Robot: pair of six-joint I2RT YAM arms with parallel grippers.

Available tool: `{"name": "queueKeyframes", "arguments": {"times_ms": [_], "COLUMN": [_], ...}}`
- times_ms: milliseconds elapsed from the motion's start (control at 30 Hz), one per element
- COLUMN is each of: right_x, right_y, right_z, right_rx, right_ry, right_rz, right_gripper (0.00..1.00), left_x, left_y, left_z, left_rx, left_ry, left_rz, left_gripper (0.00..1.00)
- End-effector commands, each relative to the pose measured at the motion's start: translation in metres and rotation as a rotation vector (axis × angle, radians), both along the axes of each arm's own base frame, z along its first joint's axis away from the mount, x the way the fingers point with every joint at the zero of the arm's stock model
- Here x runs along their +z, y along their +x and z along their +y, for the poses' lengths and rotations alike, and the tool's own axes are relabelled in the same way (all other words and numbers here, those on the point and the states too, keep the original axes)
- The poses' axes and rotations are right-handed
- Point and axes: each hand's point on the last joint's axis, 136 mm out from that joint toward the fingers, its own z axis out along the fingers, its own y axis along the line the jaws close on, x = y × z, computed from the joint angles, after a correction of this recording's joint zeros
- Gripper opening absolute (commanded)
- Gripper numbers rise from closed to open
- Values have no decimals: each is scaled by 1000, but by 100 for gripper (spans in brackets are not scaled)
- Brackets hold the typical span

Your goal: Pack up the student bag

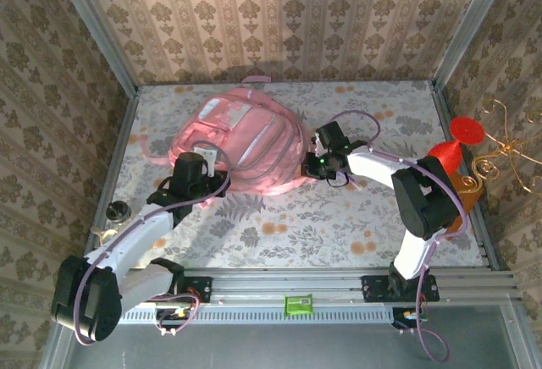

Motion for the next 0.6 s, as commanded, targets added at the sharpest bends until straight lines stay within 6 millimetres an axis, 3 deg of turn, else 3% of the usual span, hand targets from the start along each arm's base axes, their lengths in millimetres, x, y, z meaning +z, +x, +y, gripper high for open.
{"name": "queueKeyframes", "arguments": {"times_ms": [0,133,267,400,567], "right_x": [0,14,19,18,19], "right_y": [-8,-18,-28,-30,-30], "right_z": [-4,11,21,28,31], "right_rx": [5,40,55,64,74], "right_ry": [12,31,44,63,79], "right_rz": [5,-35,-56,-59,-59], "right_gripper": [10,11,12,13,14], "left_x": [-2,28,55,61,40], "left_y": [7,1,-7,-1,11], "left_z": [25,7,-29,-65,-106], "left_rx": [102,45,-63,-174,-291], "left_ry": [55,21,80,189,401], "left_rz": [-3,-93,-200,-198,-142], "left_gripper": [42,61,74,78,81]}}
